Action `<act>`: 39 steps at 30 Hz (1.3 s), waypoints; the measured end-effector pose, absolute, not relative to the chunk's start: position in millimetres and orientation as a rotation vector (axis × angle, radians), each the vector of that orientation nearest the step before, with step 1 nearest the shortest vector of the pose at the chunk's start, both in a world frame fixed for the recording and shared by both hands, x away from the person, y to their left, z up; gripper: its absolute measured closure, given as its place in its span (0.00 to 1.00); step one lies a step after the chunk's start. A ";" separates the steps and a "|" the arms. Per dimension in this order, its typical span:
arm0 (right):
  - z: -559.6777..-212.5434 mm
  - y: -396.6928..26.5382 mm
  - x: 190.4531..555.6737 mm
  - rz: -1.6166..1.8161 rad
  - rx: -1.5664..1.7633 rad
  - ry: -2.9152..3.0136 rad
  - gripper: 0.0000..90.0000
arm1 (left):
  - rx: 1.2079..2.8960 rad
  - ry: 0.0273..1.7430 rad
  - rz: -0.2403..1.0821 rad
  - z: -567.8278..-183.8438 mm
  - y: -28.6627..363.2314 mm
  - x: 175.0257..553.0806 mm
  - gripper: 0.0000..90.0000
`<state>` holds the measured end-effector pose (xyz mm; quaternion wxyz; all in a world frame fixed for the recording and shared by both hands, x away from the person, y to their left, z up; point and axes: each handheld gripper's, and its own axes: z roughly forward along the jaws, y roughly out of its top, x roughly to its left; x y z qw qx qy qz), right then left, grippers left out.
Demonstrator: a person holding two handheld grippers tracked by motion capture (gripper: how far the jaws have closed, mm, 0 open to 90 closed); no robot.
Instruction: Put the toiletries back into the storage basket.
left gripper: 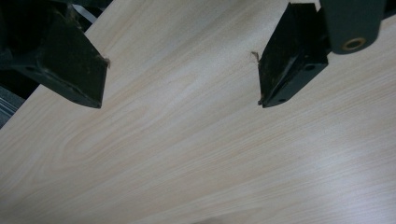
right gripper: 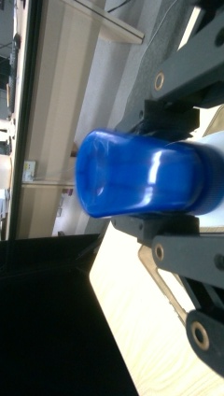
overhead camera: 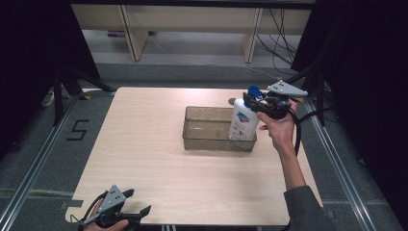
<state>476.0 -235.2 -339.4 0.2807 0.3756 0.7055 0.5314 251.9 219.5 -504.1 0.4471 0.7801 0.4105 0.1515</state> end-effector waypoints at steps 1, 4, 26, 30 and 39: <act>-339.5 -235.7 476.0 1.424 1.001 1.890 0.66 | 1.954 1.005 0.378 -503.6 220.9 252.2 0.17; -339.6 -237.3 474.5 1.441 1.018 1.891 0.64 | 1.936 1.018 0.376 -504.0 219.6 252.0 0.17; -342.1 -250.7 446.9 1.498 1.147 1.828 0.26 | 1.936 1.022 0.386 -503.9 219.8 251.9 0.17; -343.4 -254.8 440.6 1.498 1.141 1.825 0.26 | 1.937 1.020 0.386 -503.9 219.9 252.2 0.17; -344.6 -256.8 430.7 1.484 1.132 1.812 0.24 | 1.943 1.010 0.390 -503.6 221.9 252.7 0.17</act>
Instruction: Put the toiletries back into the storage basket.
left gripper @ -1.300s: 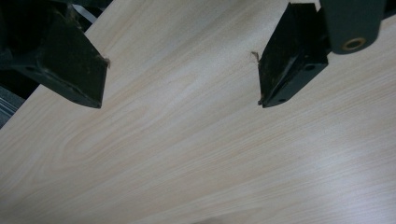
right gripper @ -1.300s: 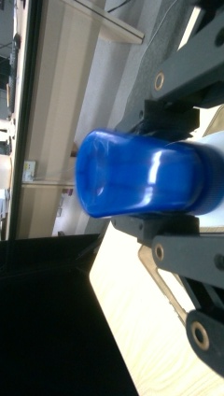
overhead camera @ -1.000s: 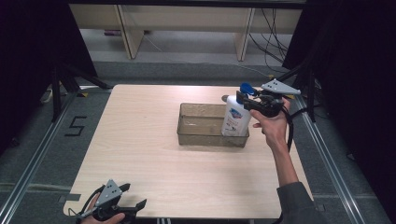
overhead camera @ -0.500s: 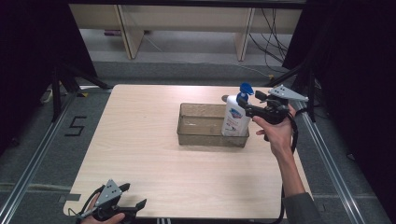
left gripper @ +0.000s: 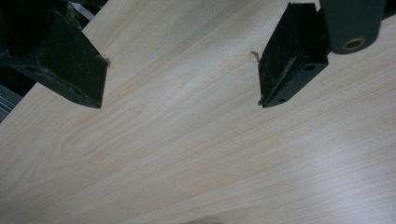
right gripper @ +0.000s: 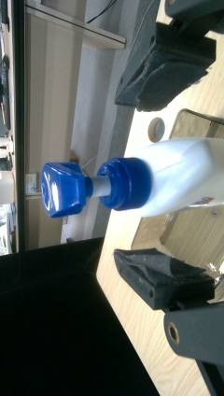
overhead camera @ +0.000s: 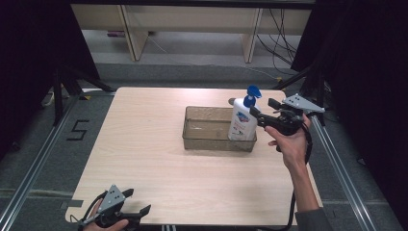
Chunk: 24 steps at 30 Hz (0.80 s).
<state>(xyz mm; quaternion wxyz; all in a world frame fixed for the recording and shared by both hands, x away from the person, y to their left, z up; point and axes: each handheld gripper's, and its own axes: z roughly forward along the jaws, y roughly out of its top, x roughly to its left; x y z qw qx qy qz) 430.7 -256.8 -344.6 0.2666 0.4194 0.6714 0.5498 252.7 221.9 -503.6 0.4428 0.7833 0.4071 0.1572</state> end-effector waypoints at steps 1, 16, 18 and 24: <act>-344.7 -256.5 429.0 1.484 1.132 1.809 0.24 | 1.943 1.010 0.391 -503.6 221.8 252.7 0.17; -355.6 -256.0 408.8 1.509 1.144 1.799 0.22 | 1.937 1.002 0.390 -503.1 221.5 252.8 0.17; -355.7 -256.2 407.5 1.496 1.141 1.804 0.21 | 1.923 1.011 0.387 -503.6 220.3 252.8 0.17; -356.2 -255.2 402.5 1.512 1.144 1.811 0.21 | 1.932 1.011 0.389 -501.9 221.8 251.8 0.17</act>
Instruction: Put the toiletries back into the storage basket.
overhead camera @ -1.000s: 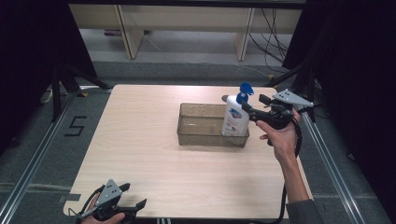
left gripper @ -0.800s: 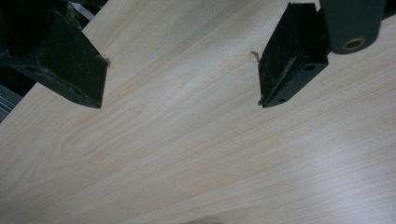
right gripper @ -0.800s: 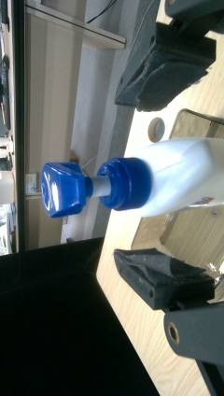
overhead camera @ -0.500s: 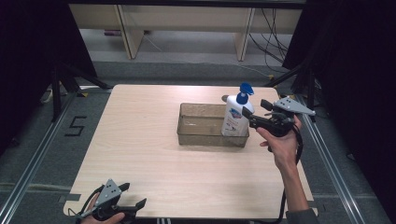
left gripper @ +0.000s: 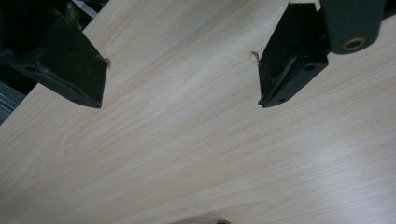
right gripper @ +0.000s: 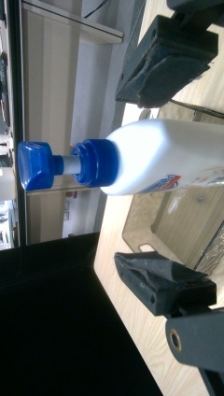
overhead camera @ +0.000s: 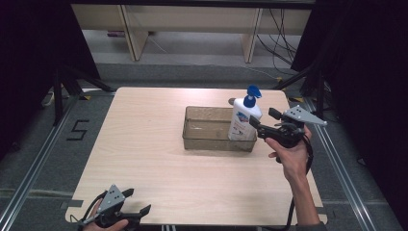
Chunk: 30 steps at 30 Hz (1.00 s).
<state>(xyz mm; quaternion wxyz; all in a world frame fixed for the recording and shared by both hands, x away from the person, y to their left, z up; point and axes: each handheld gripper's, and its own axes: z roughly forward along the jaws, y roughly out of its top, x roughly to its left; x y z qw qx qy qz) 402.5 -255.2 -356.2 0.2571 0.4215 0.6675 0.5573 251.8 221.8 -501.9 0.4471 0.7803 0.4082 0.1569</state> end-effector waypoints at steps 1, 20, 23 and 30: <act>-356.7 -255.5 402.0 1.500 1.140 1.810 0.21 | 1.933 1.015 0.390 -501.8 221.8 251.7 0.17; -365.9 -257.5 392.4 1.502 1.151 1.836 0.21 | 1.912 1.008 0.386 -501.9 220.9 251.6 0.17; -366.5 -256.1 389.6 1.509 1.186 1.839 0.21 | 1.911 1.008 0.386 -501.9 220.9 251.6 0.17; -368.8 -257.0 388.4 1.511 1.162 1.844 0.21 | 1.931 1.011 0.393 -500.4 222.5 251.2 0.17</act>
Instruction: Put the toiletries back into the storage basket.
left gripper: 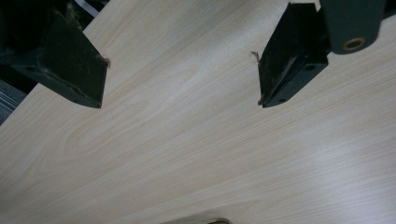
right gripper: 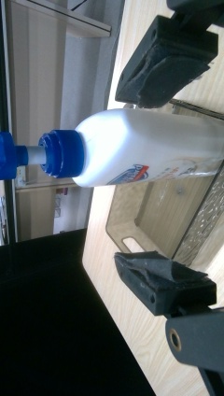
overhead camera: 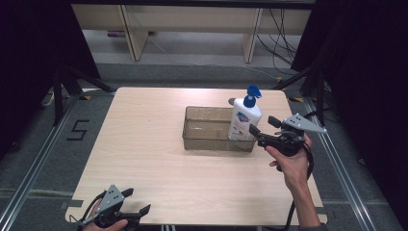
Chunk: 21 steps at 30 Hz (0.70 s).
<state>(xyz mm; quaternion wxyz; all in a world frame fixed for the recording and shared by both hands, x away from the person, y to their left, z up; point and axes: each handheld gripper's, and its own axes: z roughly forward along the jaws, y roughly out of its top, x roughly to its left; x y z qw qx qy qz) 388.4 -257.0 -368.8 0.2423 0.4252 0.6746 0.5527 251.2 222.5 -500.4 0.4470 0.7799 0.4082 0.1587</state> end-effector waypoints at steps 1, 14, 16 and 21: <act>-369.1 -256.8 387.7 1.508 1.166 1.843 0.21 | 1.935 1.010 0.394 -500.2 222.8 251.1 0.17; -375.4 -251.3 380.8 1.496 1.171 1.866 0.21 | 1.913 1.018 0.390 -500.6 221.2 250.7 0.17; -377.6 -249.9 380.3 1.504 1.177 1.865 0.21 | 1.938 1.010 0.393 -499.9 222.9 250.8 0.17; -382.9 -246.2 378.7 1.509 1.190 1.894 0.21 | 1.915 1.018 0.389 -500.4 221.3 250.6 0.17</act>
